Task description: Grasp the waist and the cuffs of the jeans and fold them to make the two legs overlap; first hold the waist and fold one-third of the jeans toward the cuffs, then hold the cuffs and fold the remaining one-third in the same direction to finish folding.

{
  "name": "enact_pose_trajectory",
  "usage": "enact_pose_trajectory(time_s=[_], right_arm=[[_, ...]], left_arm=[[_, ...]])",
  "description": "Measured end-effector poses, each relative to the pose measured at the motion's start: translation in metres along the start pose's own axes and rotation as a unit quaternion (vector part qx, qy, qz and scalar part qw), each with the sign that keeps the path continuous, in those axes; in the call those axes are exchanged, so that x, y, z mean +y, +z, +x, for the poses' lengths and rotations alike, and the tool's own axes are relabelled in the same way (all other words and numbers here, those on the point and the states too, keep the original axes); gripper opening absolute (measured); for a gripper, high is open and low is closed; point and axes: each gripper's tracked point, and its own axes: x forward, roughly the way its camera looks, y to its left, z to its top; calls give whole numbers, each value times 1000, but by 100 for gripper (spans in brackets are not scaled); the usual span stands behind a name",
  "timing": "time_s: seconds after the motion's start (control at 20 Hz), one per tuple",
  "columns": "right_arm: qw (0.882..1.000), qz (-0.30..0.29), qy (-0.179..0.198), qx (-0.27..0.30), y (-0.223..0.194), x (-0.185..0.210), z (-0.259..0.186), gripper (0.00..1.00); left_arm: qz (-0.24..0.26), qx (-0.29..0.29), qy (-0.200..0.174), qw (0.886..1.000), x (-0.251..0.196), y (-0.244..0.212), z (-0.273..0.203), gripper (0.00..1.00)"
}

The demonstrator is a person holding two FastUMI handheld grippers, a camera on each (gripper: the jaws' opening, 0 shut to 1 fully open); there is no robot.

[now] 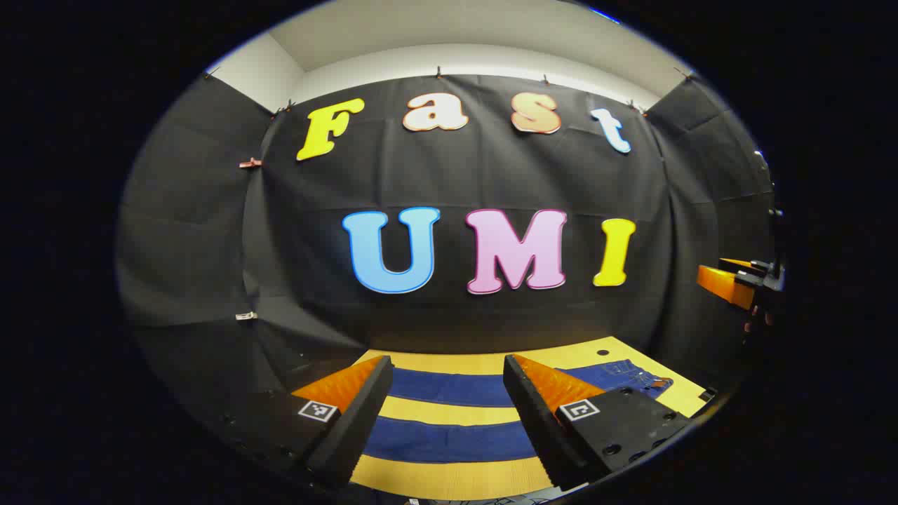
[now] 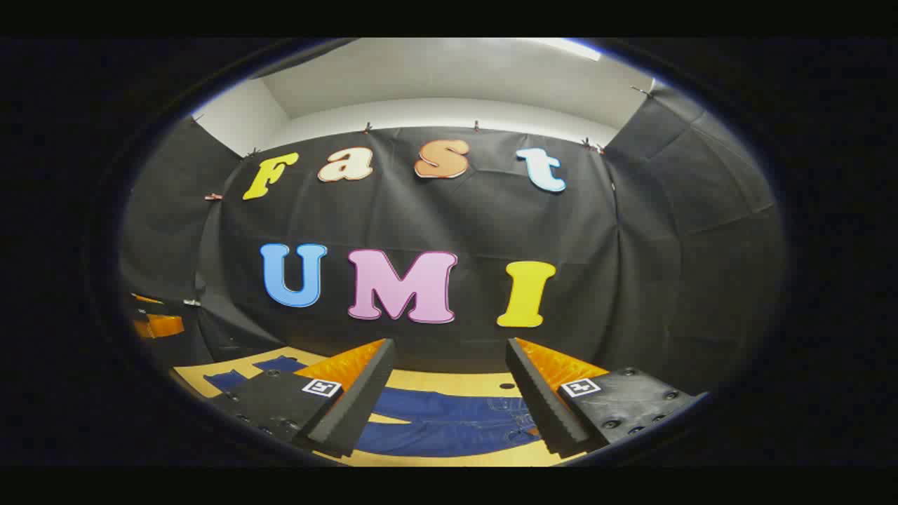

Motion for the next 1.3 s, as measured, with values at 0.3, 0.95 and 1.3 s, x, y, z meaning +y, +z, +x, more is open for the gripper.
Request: enact_pose_trajectory(time_s=[0.3, 0.95, 1.3], right_arm=[[999, 17, -11, 35, -35, -16, 27, 94], [997, -6, -61, 37, -29, 34, -6, 100], [997, -27, -69, 24, -21, 67, -35, 97]], left_arm=[[13, 6, 24, 1000, 9, 2, 22, 99], [3, 29, -43, 999, 37, -36, 36, 99], [2, 30, -59, 998, 86, -58, 40, 99]])
